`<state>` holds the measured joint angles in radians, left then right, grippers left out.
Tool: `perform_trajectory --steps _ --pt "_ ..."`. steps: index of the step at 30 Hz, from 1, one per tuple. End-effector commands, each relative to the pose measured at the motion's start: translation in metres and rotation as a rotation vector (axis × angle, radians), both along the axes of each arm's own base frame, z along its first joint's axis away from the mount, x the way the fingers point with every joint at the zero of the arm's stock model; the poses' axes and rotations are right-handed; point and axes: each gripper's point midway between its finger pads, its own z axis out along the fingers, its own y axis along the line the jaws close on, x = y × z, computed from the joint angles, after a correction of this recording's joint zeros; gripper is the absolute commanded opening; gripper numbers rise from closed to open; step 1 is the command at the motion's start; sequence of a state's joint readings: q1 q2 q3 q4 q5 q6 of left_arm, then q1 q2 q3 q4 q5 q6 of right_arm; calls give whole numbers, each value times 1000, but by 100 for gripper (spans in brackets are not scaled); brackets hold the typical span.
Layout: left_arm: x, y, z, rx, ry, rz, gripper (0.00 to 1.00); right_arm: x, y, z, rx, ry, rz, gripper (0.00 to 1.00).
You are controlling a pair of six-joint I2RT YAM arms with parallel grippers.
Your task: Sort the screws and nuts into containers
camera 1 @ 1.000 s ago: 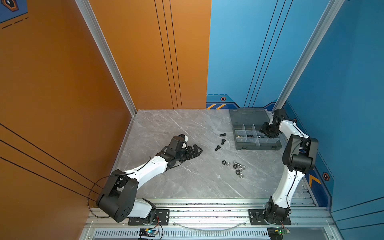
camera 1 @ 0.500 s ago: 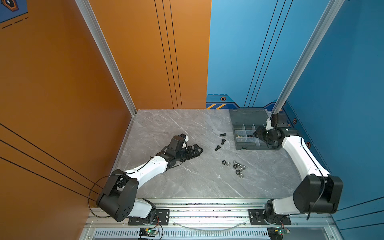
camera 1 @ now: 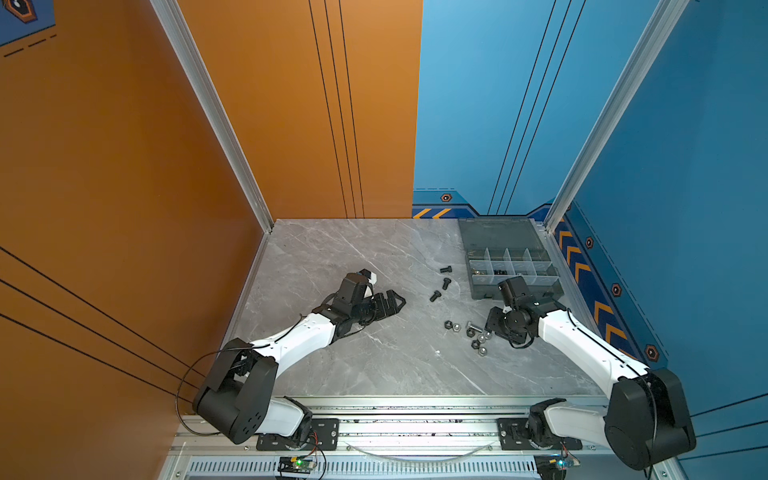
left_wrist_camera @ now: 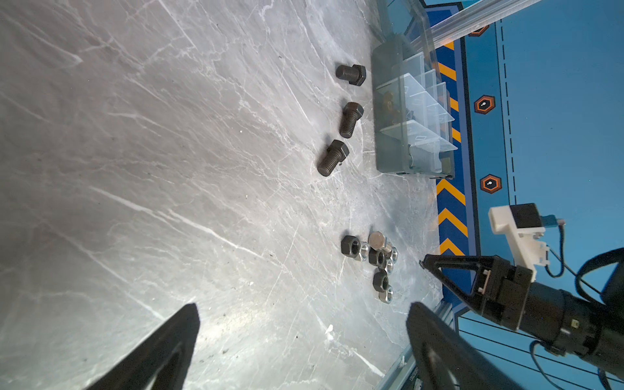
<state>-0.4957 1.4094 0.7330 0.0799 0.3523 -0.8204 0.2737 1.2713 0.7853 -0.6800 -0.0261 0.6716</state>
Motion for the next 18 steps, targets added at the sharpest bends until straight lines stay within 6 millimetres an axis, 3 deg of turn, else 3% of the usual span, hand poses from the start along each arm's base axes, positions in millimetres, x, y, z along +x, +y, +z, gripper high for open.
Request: perform_trajectory --steps 1,18 --pt "-4 -1 2 -16 1 -13 98 -5 -12 -10 -97 23 -45 58" --pt "-4 3 0 -9 -1 1 98 4 -3 -34 -90 49 -32 57"
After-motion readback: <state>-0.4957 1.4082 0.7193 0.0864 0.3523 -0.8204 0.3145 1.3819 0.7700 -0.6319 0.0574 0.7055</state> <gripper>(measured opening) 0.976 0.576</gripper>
